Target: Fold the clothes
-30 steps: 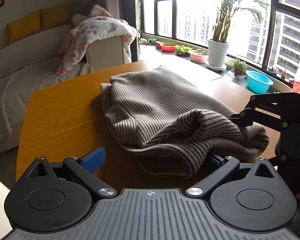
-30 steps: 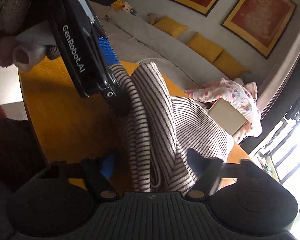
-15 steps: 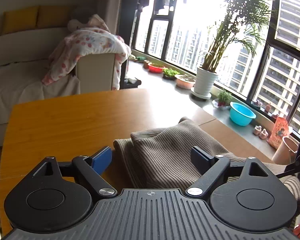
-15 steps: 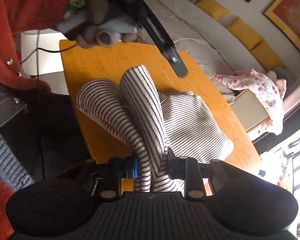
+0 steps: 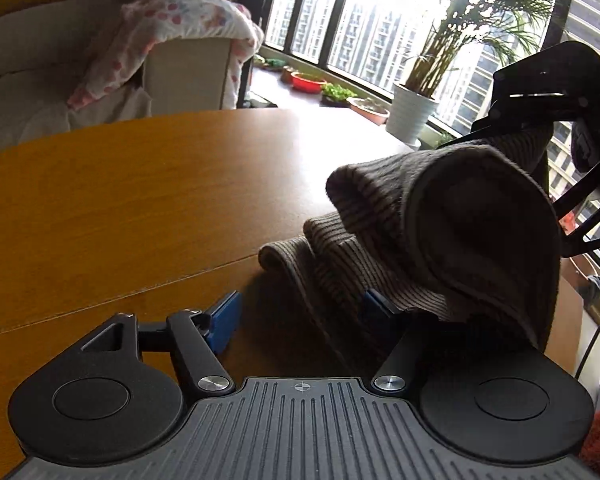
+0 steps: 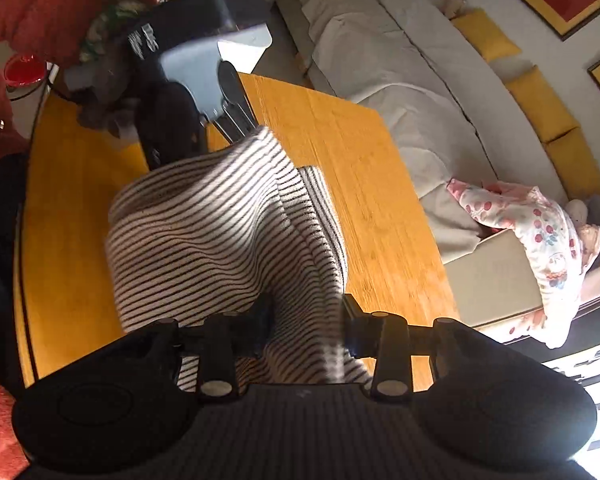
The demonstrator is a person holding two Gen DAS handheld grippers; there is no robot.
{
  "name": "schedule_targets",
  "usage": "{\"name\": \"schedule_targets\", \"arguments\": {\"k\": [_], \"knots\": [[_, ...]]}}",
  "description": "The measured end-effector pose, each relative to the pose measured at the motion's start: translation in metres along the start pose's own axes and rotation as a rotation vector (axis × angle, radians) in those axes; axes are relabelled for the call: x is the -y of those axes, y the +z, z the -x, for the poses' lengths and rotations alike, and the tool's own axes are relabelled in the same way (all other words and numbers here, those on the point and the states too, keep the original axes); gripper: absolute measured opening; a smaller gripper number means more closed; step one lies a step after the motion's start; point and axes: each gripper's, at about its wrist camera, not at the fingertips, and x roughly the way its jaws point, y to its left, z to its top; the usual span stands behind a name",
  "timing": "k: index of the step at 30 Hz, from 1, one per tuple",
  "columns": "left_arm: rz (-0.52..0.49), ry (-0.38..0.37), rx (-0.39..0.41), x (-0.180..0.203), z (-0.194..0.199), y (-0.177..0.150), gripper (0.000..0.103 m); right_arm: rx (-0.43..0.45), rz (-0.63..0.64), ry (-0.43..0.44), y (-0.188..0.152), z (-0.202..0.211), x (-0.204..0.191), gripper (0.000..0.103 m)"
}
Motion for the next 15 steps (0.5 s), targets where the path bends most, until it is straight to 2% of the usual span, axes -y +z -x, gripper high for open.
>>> {"name": "schedule_targets", "arguments": {"k": [2, 5, 8, 10, 12, 15], "knots": [[0.026, 0.020, 0.040, -0.009, 0.016, 0.000, 0.087, -0.008, -0.019, 0.006, -0.007, -0.021, 0.003, 0.042], [0.088, 0.002, 0.102, -0.021, 0.040, 0.002, 0.092, 0.021, -0.102, 0.006, -0.014, -0.026, 0.010, 0.048], [0.131, -0.102, 0.142, -0.019, 0.056, 0.006, 0.096, 0.048, -0.191, -0.051, -0.026, -0.018, 0.011, 0.058], [0.121, -0.173, 0.149, -0.009, 0.058, 0.008, 0.098, 0.065, -0.240, -0.095, -0.029, -0.012, 0.009, 0.063], [0.084, -0.201, 0.133, 0.009, 0.052, 0.010, 0.098, 0.083, -0.289, -0.130, -0.030, -0.004, 0.009, 0.066], [0.022, -0.239, 0.113, 0.030, 0.036, 0.011, 0.098, 0.146, -0.363, -0.198, -0.035, 0.017, 0.014, 0.076]]}}
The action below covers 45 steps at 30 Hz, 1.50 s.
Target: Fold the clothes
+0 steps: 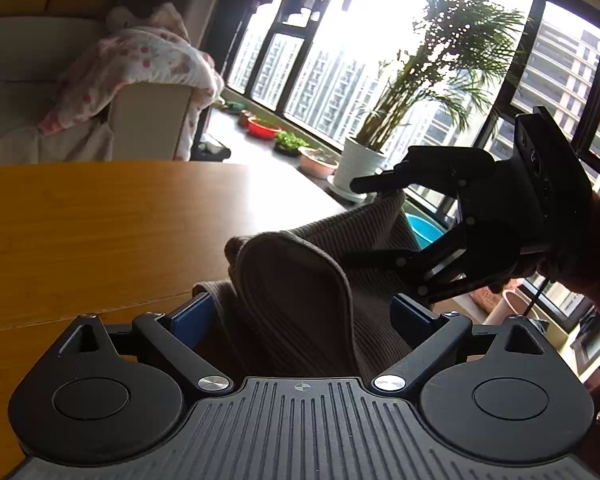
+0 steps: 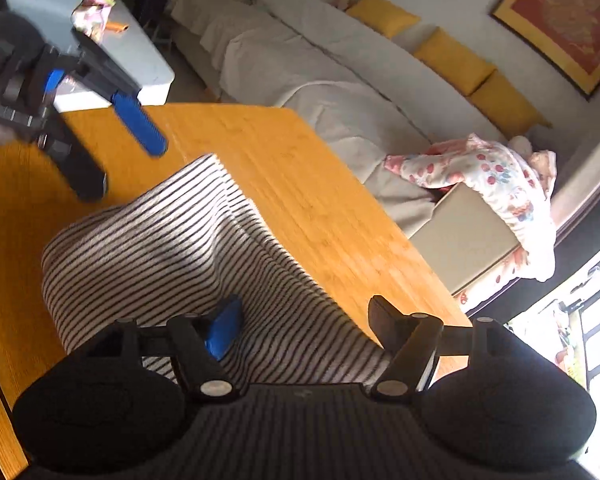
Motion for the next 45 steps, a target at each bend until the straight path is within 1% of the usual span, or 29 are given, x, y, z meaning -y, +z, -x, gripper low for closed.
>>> {"name": "schedule_targets", "arguments": {"k": [1, 4, 6, 8, 10, 11, 12, 13, 15, 16, 17, 19, 20, 21, 23, 25, 27, 29, 31, 33, 35, 36, 38, 39, 42, 43, 45], "knots": [[-0.001, -0.018, -0.002, 0.002, -0.004, 0.000, 0.097, 0.020, -0.029, -0.017, 0.000, 0.005, 0.007, 0.081], [0.015, -0.079, 0.009, 0.004, -0.015, 0.005, 0.095, 0.063, -0.135, -0.061, -0.005, 0.018, 0.026, 0.082], [0.027, -0.102, 0.047, 0.003, -0.021, 0.013, 0.095, 0.083, -0.205, -0.100, -0.010, 0.024, 0.037, 0.083], [0.047, -0.100, 0.092, -0.001, -0.026, 0.024, 0.095, 0.086, -0.268, -0.152, -0.018, 0.023, 0.044, 0.083], [0.081, -0.053, 0.103, -0.012, -0.032, 0.033, 0.093, 0.073, -0.324, -0.200, -0.026, 0.017, 0.048, 0.083], [0.099, -0.027, 0.106, -0.018, -0.035, 0.037, 0.089, 0.055, -0.329, -0.231, -0.030, 0.009, 0.048, 0.083], [0.117, 0.007, 0.094, -0.023, -0.039, 0.039, 0.087, 0.035, -0.332, -0.262, -0.035, 0.001, 0.049, 0.083], [0.132, 0.059, 0.072, -0.030, -0.044, 0.039, 0.085, 0.013, -0.338, -0.277, -0.042, -0.009, 0.049, 0.083], [0.114, 0.200, 0.038, -0.040, -0.056, 0.036, 0.086, -0.034, -0.352, -0.301, -0.057, -0.028, 0.050, 0.083], [0.110, 0.244, 0.020, -0.046, -0.061, 0.033, 0.087, -0.047, -0.386, -0.296, -0.066, -0.037, 0.052, 0.083], [0.110, 0.278, 0.001, -0.053, -0.065, 0.030, 0.091, -0.059, -0.423, -0.290, -0.075, -0.045, 0.053, 0.083], [0.160, 0.290, -0.025, -0.068, -0.063, 0.027, 0.095, -0.046, -0.484, -0.287, -0.084, -0.049, 0.057, 0.086], [0.165, 0.293, -0.026, -0.071, -0.061, 0.028, 0.095, -0.038, -0.514, -0.285, -0.088, -0.051, 0.059, 0.088], [0.164, 0.298, -0.026, -0.072, -0.060, 0.029, 0.095, -0.039, -0.515, -0.288, -0.089, -0.052, 0.059, 0.088], [0.120, 0.331, -0.011, -0.068, -0.055, 0.039, 0.095, -0.045, -0.503, -0.296, -0.089, -0.053, 0.060, 0.091], [0.077, 0.341, 0.021, -0.060, -0.046, 0.047, 0.093, -0.052, -0.490, -0.300, -0.088, -0.053, 0.060, 0.092], [0.056, 0.295, 0.063, -0.053, -0.033, 0.056, 0.095, -0.047, -0.516, -0.296, -0.088, -0.045, 0.062, 0.092], [0.038, 0.225, 0.095, -0.044, -0.024, 0.062, 0.096, -0.032, -0.584, -0.275, -0.090, -0.027, 0.063, 0.092], [-0.010, 0.169, 0.099, -0.034, -0.024, 0.065, 0.098, -0.007, -0.677, -0.242, -0.093, -0.004, 0.063, 0.092], [-0.070, 0.137, 0.073, -0.022, -0.037, 0.063, 0.098, 0.016, -0.772, -0.198, -0.098, 0.020, 0.062, 0.092], [-0.088, 0.122, 0.033, -0.017, -0.055, 0.060, 0.098, 0.032, -0.873, -0.127, -0.105, 0.041, 0.058, 0.093], [-0.078, 0.111, 0.007, -0.018, -0.066, 0.059, 0.098, 0.038, -0.926, -0.081, -0.109, 0.050, 0.055, 0.095], [-0.047, 0.099, -0.047, -0.024, -0.089, 0.054, 0.098, 0.044, -1.034, 0.041, -0.118, 0.061, 0.048, 0.099], [-0.031, 0.102, -0.066, -0.030, -0.097, 0.052, 0.098, 0.036, -1.081, 0.109, -0.122, 0.061, 0.043, 0.099], [0.068, 0.088, -0.110, -0.050, -0.114, 0.049, 0.100, -0.017, -1.190, 0.271, -0.134, 0.048, 0.020, 0.099], [0.102, 0.076, -0.116, -0.056, -0.116, 0.048, 0.100, -0.037, -1.221, 0.313, -0.138, 0.041, 0.012, 0.098], [0.137, 0.073, -0.122, -0.062, -0.114, 0.046, 0.100, -0.048, -1.262, 0.377, -0.141, 0.024, 0.001, 0.084]]}}
